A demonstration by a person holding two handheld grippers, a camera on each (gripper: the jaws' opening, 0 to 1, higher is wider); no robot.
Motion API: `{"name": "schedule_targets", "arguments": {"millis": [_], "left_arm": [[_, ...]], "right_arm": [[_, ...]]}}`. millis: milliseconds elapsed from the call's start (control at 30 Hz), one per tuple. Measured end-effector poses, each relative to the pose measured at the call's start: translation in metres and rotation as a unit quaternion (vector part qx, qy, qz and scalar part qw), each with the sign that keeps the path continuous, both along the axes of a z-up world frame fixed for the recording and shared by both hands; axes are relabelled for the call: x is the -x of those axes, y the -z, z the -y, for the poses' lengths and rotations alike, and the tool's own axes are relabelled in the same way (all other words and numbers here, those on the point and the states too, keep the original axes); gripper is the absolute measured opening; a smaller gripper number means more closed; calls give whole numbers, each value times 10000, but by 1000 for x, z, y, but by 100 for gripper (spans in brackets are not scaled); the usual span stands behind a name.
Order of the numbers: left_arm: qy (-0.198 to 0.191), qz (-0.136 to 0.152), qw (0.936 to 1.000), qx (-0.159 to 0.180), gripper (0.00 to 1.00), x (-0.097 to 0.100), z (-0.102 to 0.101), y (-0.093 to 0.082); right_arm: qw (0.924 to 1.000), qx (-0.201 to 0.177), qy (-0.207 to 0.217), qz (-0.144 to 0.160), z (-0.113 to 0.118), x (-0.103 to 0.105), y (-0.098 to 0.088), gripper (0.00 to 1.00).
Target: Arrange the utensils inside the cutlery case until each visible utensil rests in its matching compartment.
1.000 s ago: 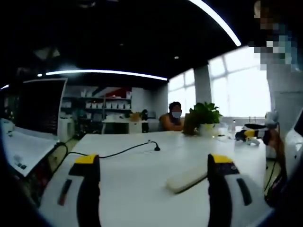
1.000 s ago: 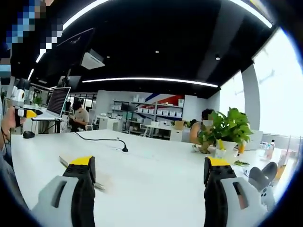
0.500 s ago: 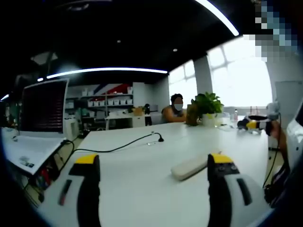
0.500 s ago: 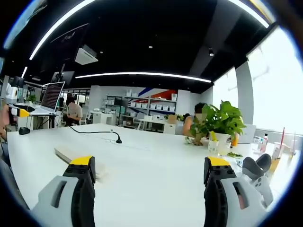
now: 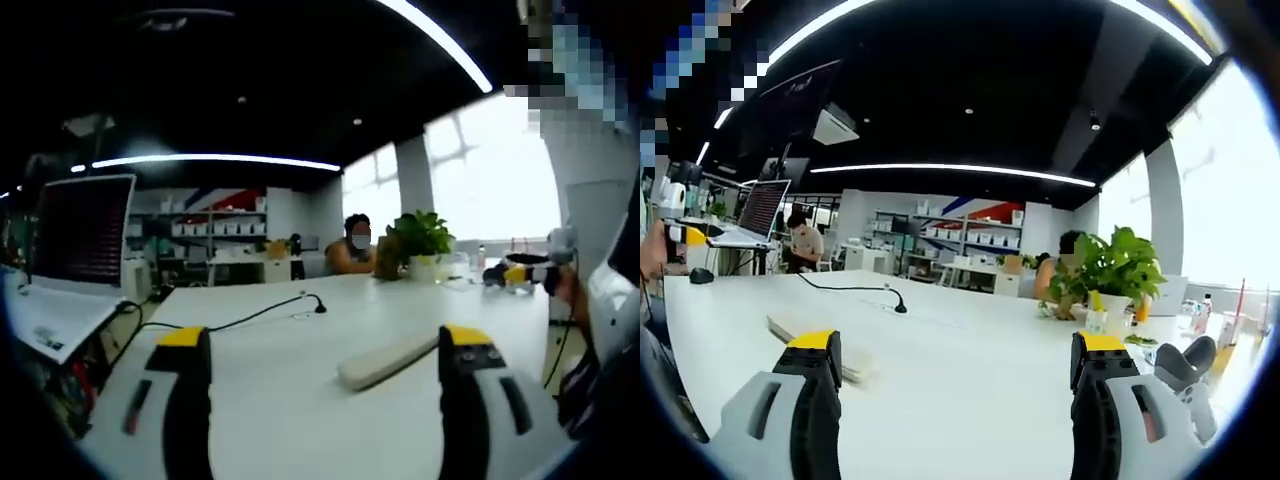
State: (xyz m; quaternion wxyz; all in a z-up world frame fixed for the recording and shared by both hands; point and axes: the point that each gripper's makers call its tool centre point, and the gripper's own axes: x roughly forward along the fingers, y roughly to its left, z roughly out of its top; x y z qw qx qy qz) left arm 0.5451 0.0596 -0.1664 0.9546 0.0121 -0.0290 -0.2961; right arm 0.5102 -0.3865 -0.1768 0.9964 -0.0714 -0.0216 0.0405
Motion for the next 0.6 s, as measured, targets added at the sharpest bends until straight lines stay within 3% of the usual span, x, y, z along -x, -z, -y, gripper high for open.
{"name": "schedule_targets", "arguments": {"millis": [300, 400, 600], "left_arm": [[-34, 8, 10000, 30, 100, -1, -4, 0], [212, -92, 9996, -165, 90, 3, 2, 7], [249, -62, 9997, -49, 98, 2, 6, 6]], "right_arm": [[9999, -57, 1, -105, 1, 5, 6, 99], [9998, -102, 79, -180, 3, 6, 9, 99], [9995, -33, 284, -163, 17, 11, 8, 99]]}}
